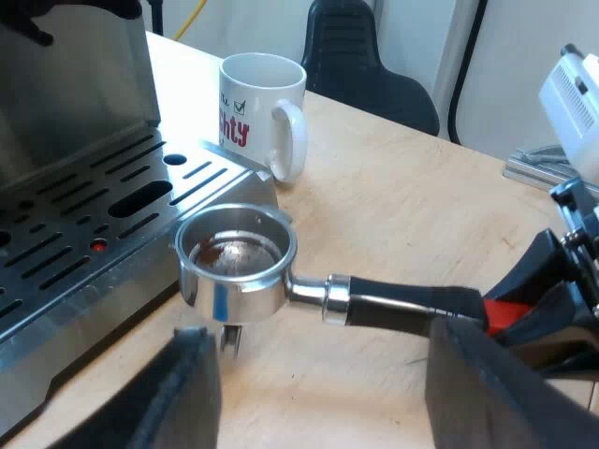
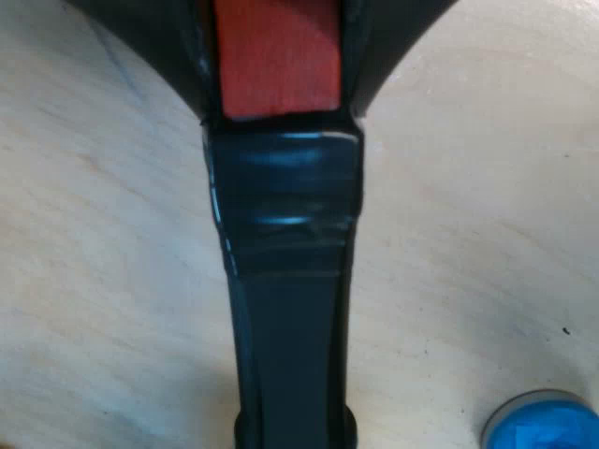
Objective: Grind coffee beans and then tamp
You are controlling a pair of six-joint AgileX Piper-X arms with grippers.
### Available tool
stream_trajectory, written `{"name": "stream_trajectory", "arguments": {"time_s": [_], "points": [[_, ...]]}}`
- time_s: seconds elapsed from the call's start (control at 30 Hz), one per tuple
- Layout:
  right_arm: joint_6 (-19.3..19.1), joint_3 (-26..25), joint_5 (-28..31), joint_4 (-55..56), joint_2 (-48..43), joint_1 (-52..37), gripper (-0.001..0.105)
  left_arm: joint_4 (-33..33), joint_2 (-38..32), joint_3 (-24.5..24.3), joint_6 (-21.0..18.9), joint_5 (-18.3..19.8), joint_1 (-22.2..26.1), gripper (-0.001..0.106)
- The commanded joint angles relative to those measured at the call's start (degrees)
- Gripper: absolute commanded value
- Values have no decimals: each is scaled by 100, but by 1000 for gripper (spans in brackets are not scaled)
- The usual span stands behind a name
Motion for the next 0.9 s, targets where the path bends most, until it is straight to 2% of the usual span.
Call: {"name": "stream_trajectory", "arguments": {"time_s": [0.03,0.13,0.43,0.9], "points": [[-110,235,120,-562,-73,-115,0,-62,-31,-66,-54,18,-37,51],[-110,441,-146,-927,-55,-355,0,-62,-31,-66,-54,18,-37,51],[-110,494,-144,-1024,-57,-956,0,-62,-31,-66,-54,18,-37,51],[-110,494,-351,-1368,578,-1006,0,-62,-31,-66,-54,18,-37,51]]}}
